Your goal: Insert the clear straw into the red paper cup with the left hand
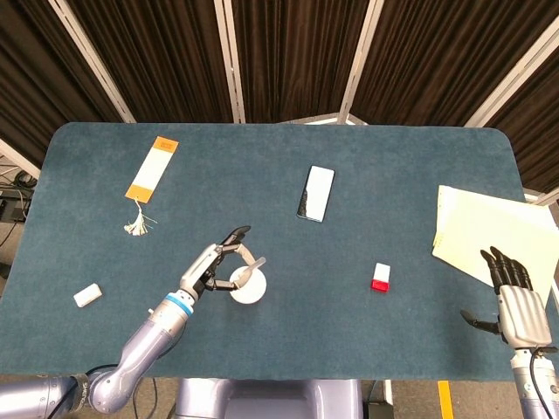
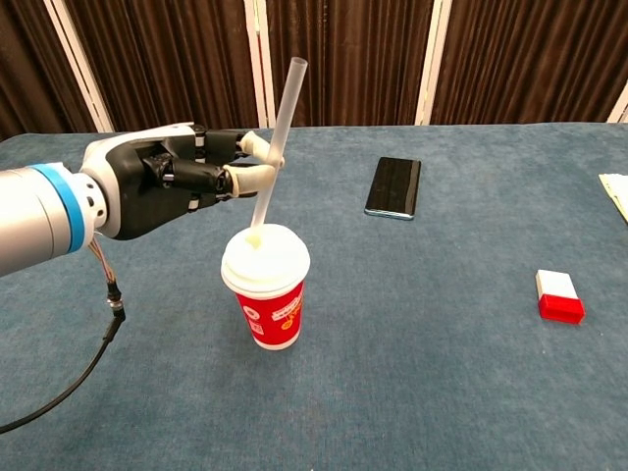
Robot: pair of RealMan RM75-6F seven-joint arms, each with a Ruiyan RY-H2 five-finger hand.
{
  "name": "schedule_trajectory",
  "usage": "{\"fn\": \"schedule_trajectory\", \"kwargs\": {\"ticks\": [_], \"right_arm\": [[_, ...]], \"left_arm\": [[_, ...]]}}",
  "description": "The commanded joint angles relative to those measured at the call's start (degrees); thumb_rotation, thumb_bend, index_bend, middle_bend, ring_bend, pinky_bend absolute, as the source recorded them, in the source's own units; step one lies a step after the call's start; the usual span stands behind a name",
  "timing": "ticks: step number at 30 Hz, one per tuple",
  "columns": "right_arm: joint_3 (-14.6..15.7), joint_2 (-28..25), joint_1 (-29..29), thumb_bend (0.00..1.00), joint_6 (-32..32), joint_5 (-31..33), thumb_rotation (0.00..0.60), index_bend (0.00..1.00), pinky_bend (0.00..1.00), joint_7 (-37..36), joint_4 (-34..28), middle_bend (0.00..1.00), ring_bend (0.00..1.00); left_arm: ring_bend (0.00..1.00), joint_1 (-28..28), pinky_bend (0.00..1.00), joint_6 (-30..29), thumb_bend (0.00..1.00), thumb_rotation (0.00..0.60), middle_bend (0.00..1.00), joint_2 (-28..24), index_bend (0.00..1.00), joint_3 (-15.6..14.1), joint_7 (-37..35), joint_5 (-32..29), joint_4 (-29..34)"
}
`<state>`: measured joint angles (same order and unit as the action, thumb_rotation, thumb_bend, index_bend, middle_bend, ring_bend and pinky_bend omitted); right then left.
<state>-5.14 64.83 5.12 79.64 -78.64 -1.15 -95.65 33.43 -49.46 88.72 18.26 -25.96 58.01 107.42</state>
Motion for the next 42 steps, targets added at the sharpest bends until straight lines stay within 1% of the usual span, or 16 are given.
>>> {"fn": "schedule_trajectory", "kwargs": {"ticks": [1,5,7,10,18,21,25,28,29,30,31,33,36,37,42], "right_arm": [[0.0,0.0,0.0,0.14,0.0,0.0,0.600,0.01,0.00,0.0,0.0,0.00,0.00],[0.0,0.0,0.0,0.14,0.0,0.0,0.600,0.01,0.00,0.0,0.1,0.00,0.00],[0.0,0.0,0.0,0.14,0.0,0.0,0.600,0.01,0.00,0.0,0.1,0.00,0.00],[0.0,0.1,0.0,0.14,-0.1,0.0,0.600,0.01,0.00,0.1,0.1,0.00,0.00],[0.0,0.1,0.0,0.14,0.0,-0.1,0.600,0.01,0.00,0.1,0.1,0.00,0.00],[0.0,0.0,0.0,0.14,0.0,0.0,0.600,0.01,0.00,0.0,0.1,0.00,0.00],[0.0,0.0,0.0,0.14,0.0,0.0,0.600,0.01,0.00,0.1,0.2,0.00,0.00],[0.0,0.0,0.0,0.14,-0.1,0.0,0.600,0.01,0.00,0.3,0.2,0.00,0.00],[0.0,0.0,0.0,0.14,-0.1,0.0,0.600,0.01,0.00,0.4,0.2,0.00,0.00],[0.0,0.1,0.1,0.14,0.0,0.0,0.600,0.01,0.00,0.6,0.3,0.00,0.00],[0.0,0.1,0.1,0.14,0.0,0.0,0.600,0.01,0.00,0.7,0.3,0.00,0.00],[0.1,0.2,0.1,0.14,0.0,0.1,0.600,0.01,0.00,1.1,0.3,0.00,0.00],[0.1,0.0,0.1,0.14,-0.5,0.8,0.600,0.01,0.00,1.7,0.0,0.00,0.00],[0.1,-0.1,0.1,0.14,-0.6,0.8,0.600,0.01,0.00,2.2,-0.1,0.00,0.00],[0.2,0.1,0.1,0.14,0.1,-0.1,0.600,0.01,0.00,2.8,0.1,0.00,0.00]], "left_arm": [[0.00,-0.1,0.00,-0.1,0.43,0.600,0.00,0.1,0.51,-0.4,-0.1,0.6,-0.5],[0.00,-0.3,0.00,-0.6,0.34,0.600,0.00,0.3,0.43,-0.9,-0.1,1.7,-1.1],[0.00,-0.4,0.00,-0.7,0.31,0.600,0.00,0.2,0.40,-1.0,0.0,1.9,-1.2],[0.00,-0.5,0.00,-0.8,0.30,0.600,0.00,0.1,0.37,-1.2,0.0,2.4,-1.2],[0.00,-0.7,0.00,-1.7,0.30,0.600,0.00,-0.5,0.37,-1.3,0.1,3.7,-1.0],[0.00,-1.0,0.00,-3.1,0.30,0.600,0.00,-1.7,0.37,-1.3,1.7,5.2,-0.6],[0.00,-1.8,0.00,-8.5,0.30,0.600,0.00,-4.1,0.36,-2.3,9.5,9.7,-0.5],[0.00,-2.8,0.00,-13.1,0.30,0.600,0.00,-7.8,0.35,-4.0,20.6,12.4,0.2],[0.00,-3.0,0.00,-14.0,0.30,0.600,0.00,-8.7,0.34,-4.4,23.4,12.6,0.7],[0.00,-3.5,0.00,-15.8,0.30,0.600,0.00,-10.3,0.33,-5.1,27.9,13.3,1.3],[0.00,-4.3,0.00,-17.9,0.29,0.600,0.00,-11.6,0.31,-5.9,32.5,13.9,1.9],[0.00,-5.8,0.00,-20.9,0.29,0.600,0.00,-13.8,0.27,-7.4,39.1,14.4,3.6],[0.00,-8.5,0.00,-24.9,0.27,0.600,0.00,-16.8,0.22,-9.5,45.1,14.6,5.3],[0.00,-10.3,0.00,-27.1,0.26,0.600,0.00,-18.7,0.20,-10.9,47.6,14.7,5.4],[0.00,-14.5,0.00,-31.6,0.25,0.600,0.00,-22.2,0.15,-14.3,50.6,16.5,5.4]]}}
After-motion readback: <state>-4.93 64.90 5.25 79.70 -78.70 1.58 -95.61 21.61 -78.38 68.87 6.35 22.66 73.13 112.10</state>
